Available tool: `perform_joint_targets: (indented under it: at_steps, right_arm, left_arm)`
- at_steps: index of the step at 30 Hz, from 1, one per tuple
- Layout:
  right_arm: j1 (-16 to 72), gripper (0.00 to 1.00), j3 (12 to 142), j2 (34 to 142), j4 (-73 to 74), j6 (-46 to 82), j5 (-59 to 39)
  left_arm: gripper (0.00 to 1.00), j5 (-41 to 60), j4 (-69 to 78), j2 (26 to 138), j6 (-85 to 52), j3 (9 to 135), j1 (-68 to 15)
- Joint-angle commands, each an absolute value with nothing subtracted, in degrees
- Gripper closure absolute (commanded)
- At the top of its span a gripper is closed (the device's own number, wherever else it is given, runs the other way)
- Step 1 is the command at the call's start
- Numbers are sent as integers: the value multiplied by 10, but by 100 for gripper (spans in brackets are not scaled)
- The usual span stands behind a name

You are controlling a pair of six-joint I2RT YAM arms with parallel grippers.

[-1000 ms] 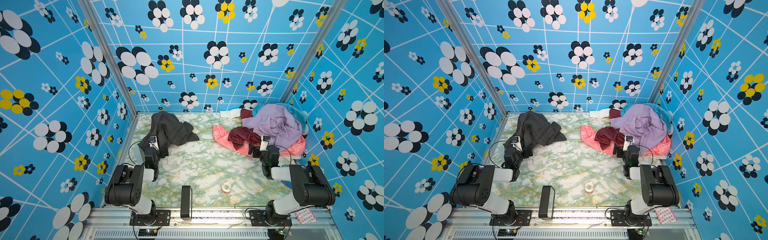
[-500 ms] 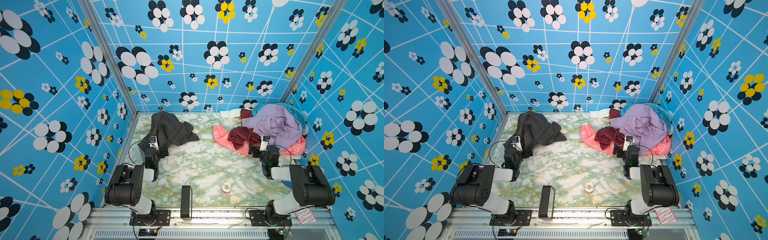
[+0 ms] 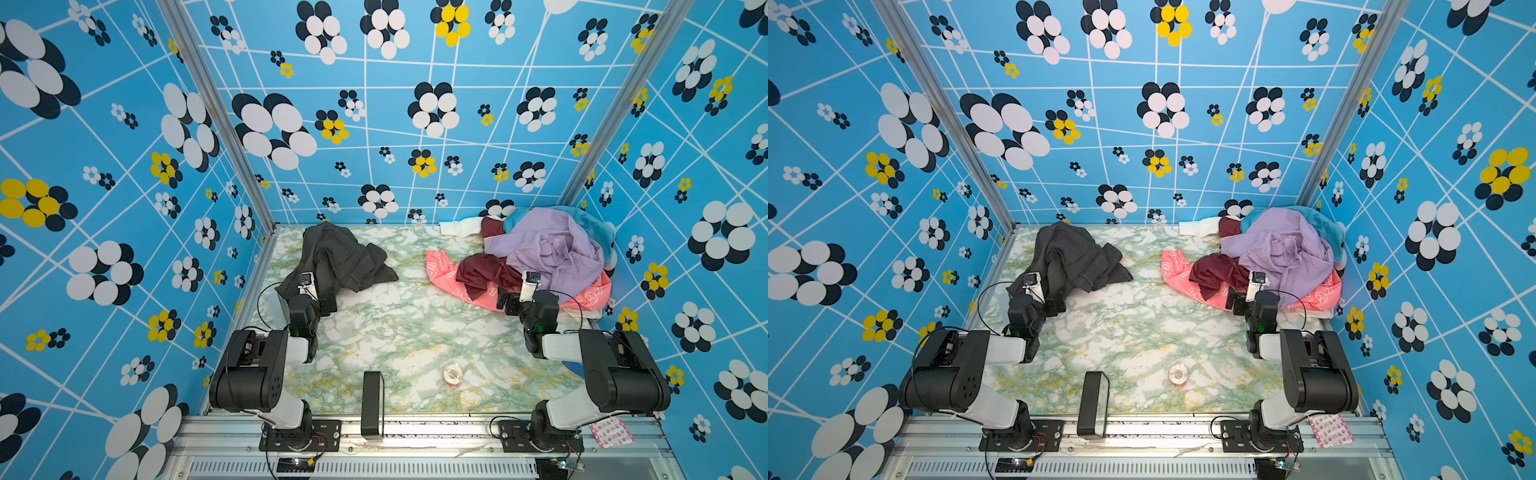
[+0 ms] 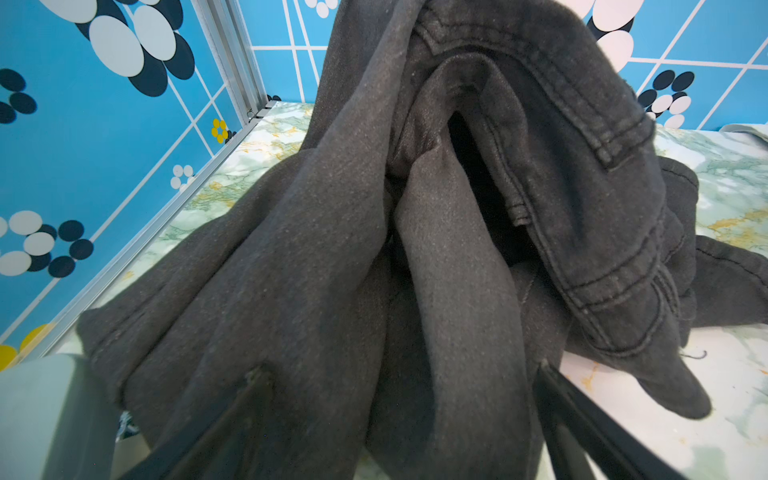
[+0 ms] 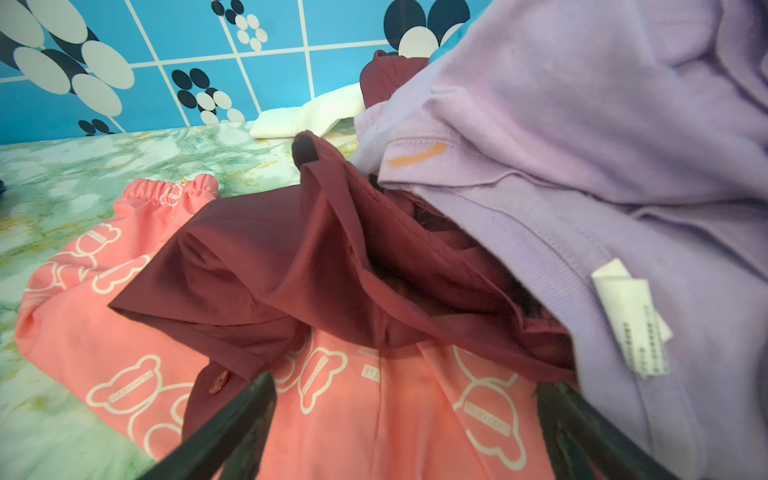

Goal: Pick out a specific cloth from the pile

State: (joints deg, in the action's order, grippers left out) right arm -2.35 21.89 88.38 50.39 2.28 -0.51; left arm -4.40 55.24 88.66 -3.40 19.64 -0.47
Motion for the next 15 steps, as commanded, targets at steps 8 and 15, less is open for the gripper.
perform_joint_targets:
  at_steps: [8,15]
  right_arm:
    - [-18,1,221,884,512,19,1]
    - [-15,1,221,884,511,18,4]
  left_arm:
    - [1,-51,550,886,-23,206,-8]
    - [1,-51,550,886,-23,206,-8]
